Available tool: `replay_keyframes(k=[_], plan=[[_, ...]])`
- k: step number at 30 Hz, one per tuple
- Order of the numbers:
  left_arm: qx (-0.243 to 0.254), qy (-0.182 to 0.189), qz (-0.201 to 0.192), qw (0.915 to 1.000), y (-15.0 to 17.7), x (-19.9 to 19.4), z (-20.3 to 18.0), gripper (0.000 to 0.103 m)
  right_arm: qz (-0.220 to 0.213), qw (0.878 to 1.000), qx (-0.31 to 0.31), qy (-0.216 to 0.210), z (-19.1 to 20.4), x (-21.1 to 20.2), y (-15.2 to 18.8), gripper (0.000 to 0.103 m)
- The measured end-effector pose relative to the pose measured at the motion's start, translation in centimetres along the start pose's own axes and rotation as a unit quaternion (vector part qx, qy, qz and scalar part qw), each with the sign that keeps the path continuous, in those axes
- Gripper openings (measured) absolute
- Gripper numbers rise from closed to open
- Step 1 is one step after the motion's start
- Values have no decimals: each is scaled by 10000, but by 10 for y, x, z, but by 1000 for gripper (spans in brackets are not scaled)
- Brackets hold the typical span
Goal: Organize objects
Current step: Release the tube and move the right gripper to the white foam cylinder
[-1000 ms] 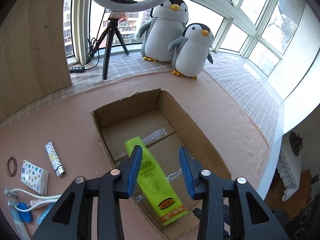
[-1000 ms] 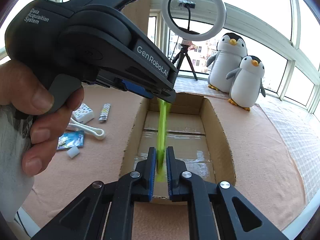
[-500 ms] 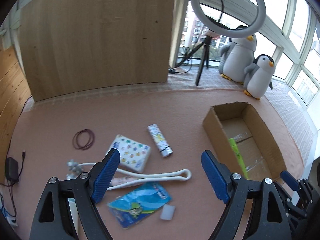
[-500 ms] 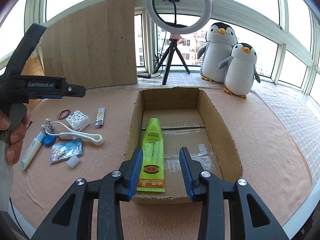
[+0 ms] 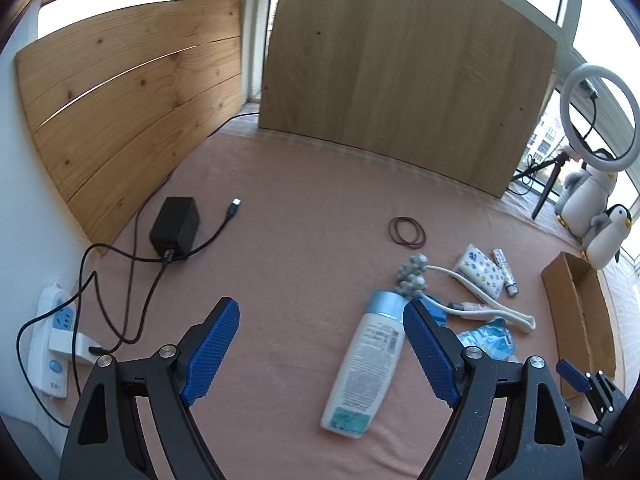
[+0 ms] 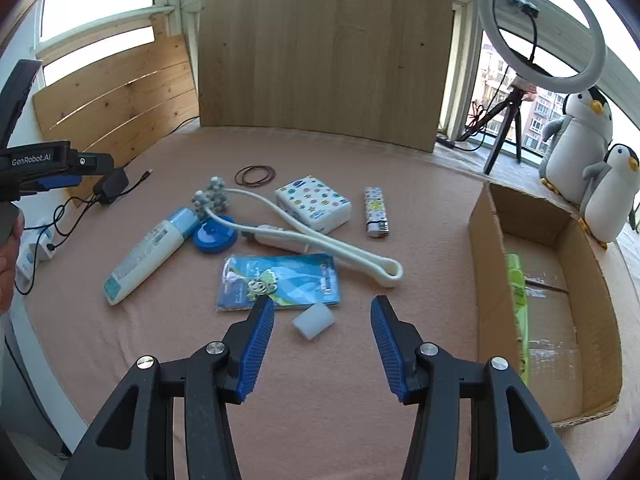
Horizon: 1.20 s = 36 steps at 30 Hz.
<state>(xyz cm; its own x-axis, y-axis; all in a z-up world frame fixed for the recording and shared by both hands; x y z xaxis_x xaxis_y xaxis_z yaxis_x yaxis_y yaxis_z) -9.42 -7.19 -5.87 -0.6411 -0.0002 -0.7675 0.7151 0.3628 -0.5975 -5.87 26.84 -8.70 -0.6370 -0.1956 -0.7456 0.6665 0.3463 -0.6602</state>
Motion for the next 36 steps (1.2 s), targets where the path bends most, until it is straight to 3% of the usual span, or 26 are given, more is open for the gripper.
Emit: replay_keyframes(k=[3, 11, 26, 28, 29, 32, 33, 36], plan=[[-329, -40, 11, 9994, 6, -5, 25, 87, 232, 9997, -82, -71, 9, 13, 6, 46], [-401, -126, 54, 9991, 18, -11, 36, 87, 503, 9977, 361, -260, -2, 40, 14, 46], [126, 351, 443, 9983, 48, -3, -35, 87, 658, 9969, 410, -133, -9, 68, 22, 46], [148, 364, 473, 9981, 50, -2, -38, 87, 649, 9972, 361, -130, -8, 69, 21, 42], [169, 378, 484, 9980, 51, -1, -40, 87, 647, 9973, 317, -123, -7, 69, 21, 30], [168, 366, 494, 9980, 51, 3, -38, 87, 641, 9976, 228, -106, -5, 69, 20, 20], [155, 373, 514, 9979, 51, 5, -38, 87, 640, 9977, 216, -113, -5, 68, 21, 8], [175, 446, 550, 9973, 51, 11, -42, 87, 634, 9977, 206, -101, -4, 66, 23, 9]])
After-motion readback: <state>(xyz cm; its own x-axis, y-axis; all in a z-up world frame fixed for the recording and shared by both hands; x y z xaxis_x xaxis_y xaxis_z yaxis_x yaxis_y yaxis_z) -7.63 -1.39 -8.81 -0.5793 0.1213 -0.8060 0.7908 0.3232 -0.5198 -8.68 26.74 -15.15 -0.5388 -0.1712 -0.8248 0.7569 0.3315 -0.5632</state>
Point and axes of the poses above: each gripper's, at about its wrist camera, not at the fingertips, and x roughly the way its jaws point, z to its left, y to its underside, the point moved 7 cm from there along x, roughly the way its jaws point, and after that the axes turned 7 degrees about -x, right-handed, at the moved point
